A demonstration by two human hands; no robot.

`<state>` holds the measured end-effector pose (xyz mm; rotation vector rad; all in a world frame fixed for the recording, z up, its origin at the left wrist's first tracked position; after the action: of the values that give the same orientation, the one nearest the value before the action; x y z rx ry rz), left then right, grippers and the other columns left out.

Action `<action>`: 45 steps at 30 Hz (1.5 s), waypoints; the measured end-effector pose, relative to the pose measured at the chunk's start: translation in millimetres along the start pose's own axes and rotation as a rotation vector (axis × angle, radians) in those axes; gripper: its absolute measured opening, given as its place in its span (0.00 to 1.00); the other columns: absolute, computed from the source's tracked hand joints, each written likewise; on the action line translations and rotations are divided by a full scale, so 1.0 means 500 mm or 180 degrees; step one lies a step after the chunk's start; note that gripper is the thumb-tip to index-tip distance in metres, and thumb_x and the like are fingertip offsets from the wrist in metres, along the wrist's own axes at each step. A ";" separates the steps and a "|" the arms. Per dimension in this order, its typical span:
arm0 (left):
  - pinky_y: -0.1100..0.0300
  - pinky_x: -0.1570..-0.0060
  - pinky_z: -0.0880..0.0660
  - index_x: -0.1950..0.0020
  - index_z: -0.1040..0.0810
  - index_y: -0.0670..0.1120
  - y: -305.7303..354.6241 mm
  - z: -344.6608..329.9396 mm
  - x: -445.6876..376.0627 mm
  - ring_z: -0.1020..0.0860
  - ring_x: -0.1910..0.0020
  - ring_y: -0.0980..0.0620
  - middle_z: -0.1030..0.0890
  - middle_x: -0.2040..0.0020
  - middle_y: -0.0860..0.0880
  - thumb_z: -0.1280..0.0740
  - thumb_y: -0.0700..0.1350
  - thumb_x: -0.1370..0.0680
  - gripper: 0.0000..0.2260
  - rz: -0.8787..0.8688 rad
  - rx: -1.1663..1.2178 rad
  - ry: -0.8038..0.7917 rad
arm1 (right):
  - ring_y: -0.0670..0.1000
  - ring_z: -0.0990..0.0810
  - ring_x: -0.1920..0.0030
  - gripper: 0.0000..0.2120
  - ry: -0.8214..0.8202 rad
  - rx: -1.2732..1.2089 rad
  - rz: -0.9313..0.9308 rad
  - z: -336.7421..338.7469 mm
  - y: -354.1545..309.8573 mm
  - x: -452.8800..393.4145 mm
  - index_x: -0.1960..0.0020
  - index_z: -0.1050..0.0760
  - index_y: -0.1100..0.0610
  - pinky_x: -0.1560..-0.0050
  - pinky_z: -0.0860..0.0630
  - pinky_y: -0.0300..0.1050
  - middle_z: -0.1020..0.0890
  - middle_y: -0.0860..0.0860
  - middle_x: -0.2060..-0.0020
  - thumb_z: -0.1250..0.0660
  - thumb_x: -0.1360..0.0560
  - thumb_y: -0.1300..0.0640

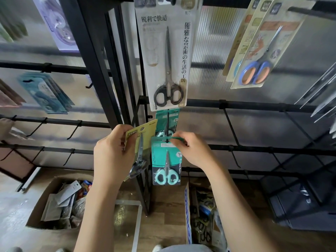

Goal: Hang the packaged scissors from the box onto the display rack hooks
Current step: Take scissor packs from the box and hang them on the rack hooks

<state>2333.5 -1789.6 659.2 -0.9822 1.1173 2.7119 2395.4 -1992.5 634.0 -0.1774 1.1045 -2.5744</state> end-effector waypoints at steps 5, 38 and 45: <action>0.47 0.67 0.21 0.48 0.22 0.42 -0.003 -0.001 -0.002 0.19 0.65 0.45 0.17 0.59 0.45 0.36 0.45 0.26 0.10 -0.0046 -0.0054 -0.0068 | 0.47 0.19 0.49 0.08 0.0223 0.0222 0.0032 -0.005 0.014 -0.034 0.47 0.26 0.54 0.65 0.20 0.47 0.18 0.50 0.48 0.41 0.20 0.52; 0.54 0.70 0.24 0.55 0.19 0.45 0.123 -0.072 -0.008 0.22 0.70 0.55 0.19 0.66 0.51 0.34 0.47 0.28 0.07 -0.0234 0.0578 -0.0791 | 0.49 0.23 0.41 0.15 0.0730 0.0258 -0.0874 0.025 0.186 0.080 0.36 0.27 0.56 0.45 0.29 0.39 0.21 0.51 0.40 0.40 0.20 0.53; 0.60 0.68 0.25 0.55 0.21 0.48 0.209 -0.192 0.015 0.22 0.69 0.55 0.19 0.67 0.51 0.33 0.48 0.27 0.05 -0.0372 0.1185 -0.1391 | 0.50 0.23 0.41 0.15 0.1015 0.0256 -0.1409 0.089 0.260 0.175 0.36 0.26 0.56 0.43 0.27 0.42 0.21 0.52 0.41 0.39 0.20 0.53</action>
<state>2350.9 -1930.3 668.0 -0.3656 1.3432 2.3357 2357.0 -2137.2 569.2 0.0143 1.1723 -3.1210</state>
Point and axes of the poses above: each hand's wrist, its own x-axis away from the middle knuckle, its own z-axis out of the back of the hand, y = z × x, the point moved 1 cm from there along -x, towards the middle knuckle
